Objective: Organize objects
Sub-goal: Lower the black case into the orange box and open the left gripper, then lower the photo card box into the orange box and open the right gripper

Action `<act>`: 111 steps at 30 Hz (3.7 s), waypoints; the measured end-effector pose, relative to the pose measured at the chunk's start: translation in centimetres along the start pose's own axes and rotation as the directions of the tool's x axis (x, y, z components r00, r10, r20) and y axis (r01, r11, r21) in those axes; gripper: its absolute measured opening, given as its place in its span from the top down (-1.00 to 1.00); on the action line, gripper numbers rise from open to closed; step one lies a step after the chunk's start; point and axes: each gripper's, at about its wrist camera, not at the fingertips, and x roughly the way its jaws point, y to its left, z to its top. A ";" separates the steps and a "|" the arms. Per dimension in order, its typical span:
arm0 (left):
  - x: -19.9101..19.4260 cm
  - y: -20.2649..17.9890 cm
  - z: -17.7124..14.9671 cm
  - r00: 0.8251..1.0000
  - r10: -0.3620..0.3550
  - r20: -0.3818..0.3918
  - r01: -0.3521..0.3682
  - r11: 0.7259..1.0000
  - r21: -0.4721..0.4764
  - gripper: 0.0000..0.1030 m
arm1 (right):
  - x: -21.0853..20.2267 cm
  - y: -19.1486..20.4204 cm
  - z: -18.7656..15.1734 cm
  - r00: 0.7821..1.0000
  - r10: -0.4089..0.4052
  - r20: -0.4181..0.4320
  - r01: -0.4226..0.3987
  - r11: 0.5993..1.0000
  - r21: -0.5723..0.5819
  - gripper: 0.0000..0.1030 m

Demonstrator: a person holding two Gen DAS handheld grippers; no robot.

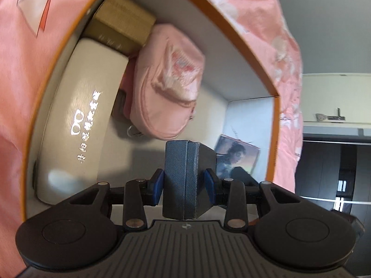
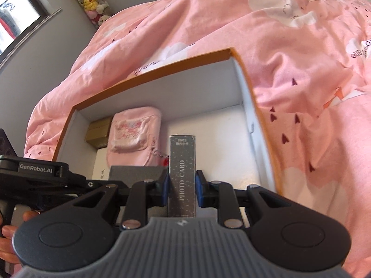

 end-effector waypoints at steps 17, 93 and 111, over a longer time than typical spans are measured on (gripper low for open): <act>1.0 -2.0 -1.0 0.977 0.212 0.028 -0.214 0.965 0.150 -0.02 | 1.4 0.4 -0.1 0.997 -0.047 -0.056 0.043 0.997 -0.068 0.53; -2.5 -5.3 -6.5 0.828 0.320 0.461 -0.555 0.588 0.589 0.23 | 7.1 3.3 -1.2 0.937 -0.094 -0.335 0.009 0.969 -0.247 0.07; -2.6 -5.3 -7.7 0.825 0.307 0.475 -0.558 0.582 0.592 0.23 | 6.3 4.1 -1.4 0.954 -0.060 -0.293 -0.033 0.952 -0.305 0.32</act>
